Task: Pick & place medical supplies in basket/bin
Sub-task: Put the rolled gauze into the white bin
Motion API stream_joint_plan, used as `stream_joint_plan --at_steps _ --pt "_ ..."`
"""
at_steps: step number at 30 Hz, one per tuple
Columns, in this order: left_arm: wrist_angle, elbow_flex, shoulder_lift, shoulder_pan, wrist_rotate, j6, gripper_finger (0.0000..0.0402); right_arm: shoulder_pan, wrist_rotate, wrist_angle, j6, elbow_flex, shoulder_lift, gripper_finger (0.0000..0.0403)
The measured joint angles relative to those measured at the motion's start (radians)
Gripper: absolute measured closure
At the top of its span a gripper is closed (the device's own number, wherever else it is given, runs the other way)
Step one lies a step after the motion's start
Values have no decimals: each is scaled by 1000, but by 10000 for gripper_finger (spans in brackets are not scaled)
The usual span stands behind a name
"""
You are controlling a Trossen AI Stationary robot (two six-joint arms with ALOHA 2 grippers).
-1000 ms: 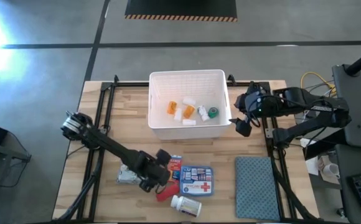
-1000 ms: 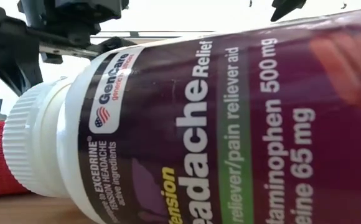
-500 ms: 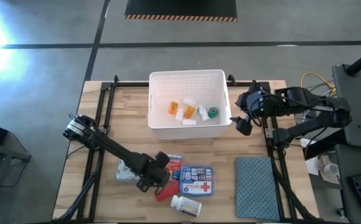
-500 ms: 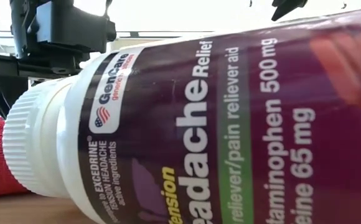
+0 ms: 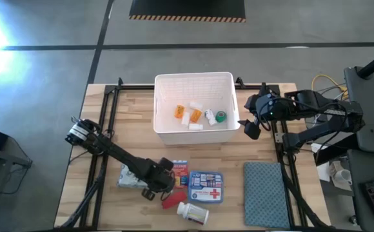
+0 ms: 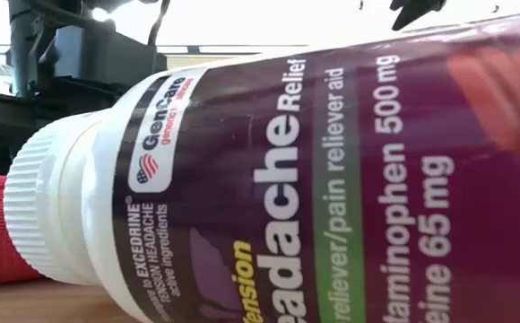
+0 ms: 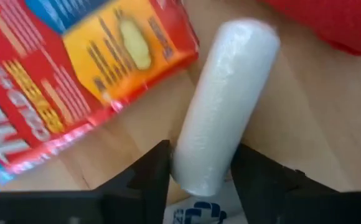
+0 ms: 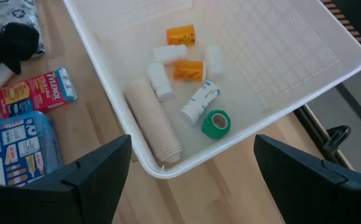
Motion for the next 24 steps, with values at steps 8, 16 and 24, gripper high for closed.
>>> stream_joint_plan --at_steps 8,16,24 --pt "-220 79 -46 0 15 -174 335 0 3 0 4 0 0 75" --pt "-420 259 -246 9 -93 -375 365 0 27 20 -25 -1 0 75" --pt "-314 520 -390 180 -546 -351 360 0 29 124 -82 -1 0 75"
